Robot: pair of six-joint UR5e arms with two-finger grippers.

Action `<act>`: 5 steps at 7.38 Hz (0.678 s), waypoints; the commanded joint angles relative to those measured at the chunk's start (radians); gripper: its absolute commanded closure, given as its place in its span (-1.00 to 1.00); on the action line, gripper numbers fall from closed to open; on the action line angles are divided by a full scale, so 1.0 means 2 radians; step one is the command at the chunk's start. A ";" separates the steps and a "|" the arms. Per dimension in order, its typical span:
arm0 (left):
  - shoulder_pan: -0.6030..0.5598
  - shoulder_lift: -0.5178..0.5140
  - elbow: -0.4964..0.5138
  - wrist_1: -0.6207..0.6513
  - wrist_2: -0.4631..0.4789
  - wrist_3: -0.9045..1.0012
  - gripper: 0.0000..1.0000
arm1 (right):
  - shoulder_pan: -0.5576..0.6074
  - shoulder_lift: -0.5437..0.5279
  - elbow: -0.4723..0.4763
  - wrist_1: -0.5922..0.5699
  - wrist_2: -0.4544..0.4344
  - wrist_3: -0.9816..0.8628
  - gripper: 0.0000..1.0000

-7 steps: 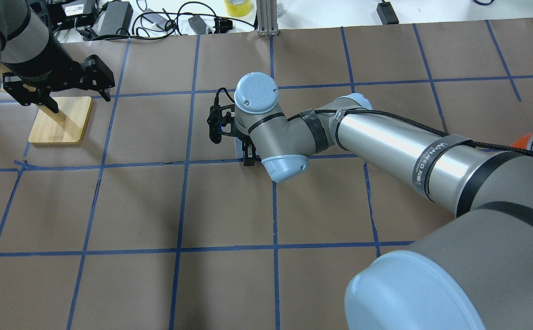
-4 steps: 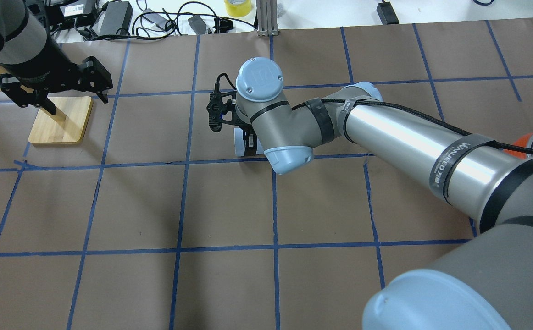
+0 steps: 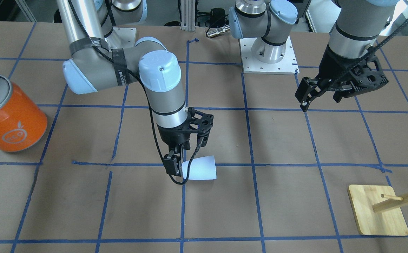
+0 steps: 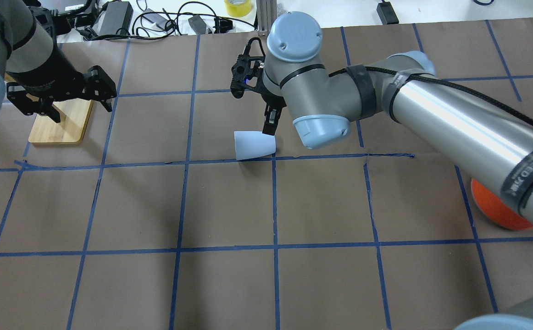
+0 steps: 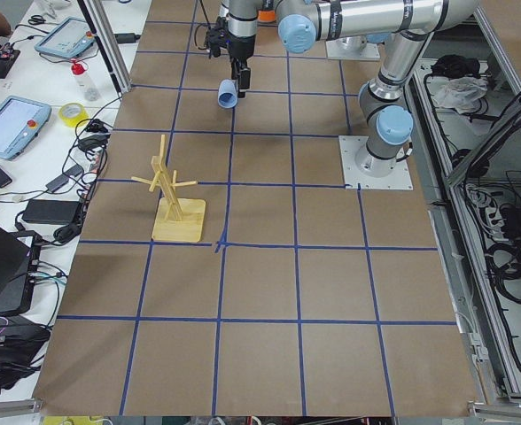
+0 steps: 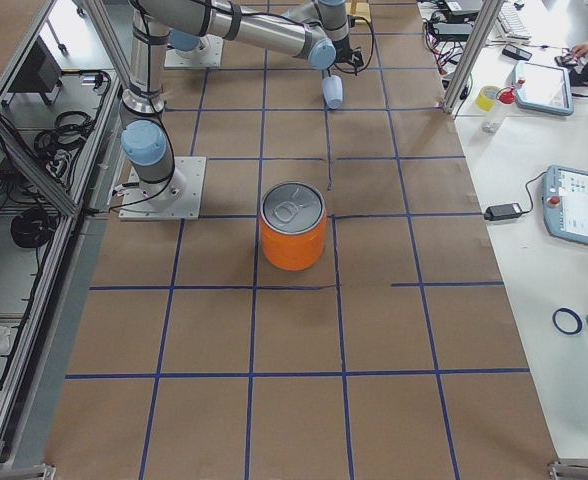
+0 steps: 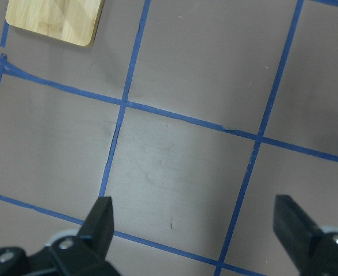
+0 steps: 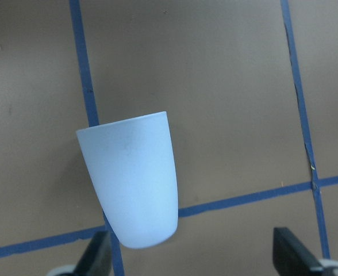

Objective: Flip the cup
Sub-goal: 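Raise the right gripper away while the left gripper reaches toward the cup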

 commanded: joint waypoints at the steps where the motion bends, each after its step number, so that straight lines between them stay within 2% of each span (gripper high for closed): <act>1: 0.000 -0.022 -0.009 0.028 -0.048 -0.001 -1.00 | -0.054 -0.053 -0.006 0.084 -0.003 0.050 -1.00; 3: -0.001 -0.062 -0.006 0.084 -0.153 0.047 -1.00 | -0.118 -0.100 -0.052 0.229 0.000 0.079 -1.00; 4: -0.006 -0.076 -0.008 0.093 -0.169 0.047 -1.00 | -0.129 -0.112 -0.062 0.254 0.002 0.102 -1.00; 5: -0.027 -0.099 -0.008 0.134 -0.181 0.044 -1.00 | -0.132 -0.126 -0.061 0.265 -0.003 0.136 -1.00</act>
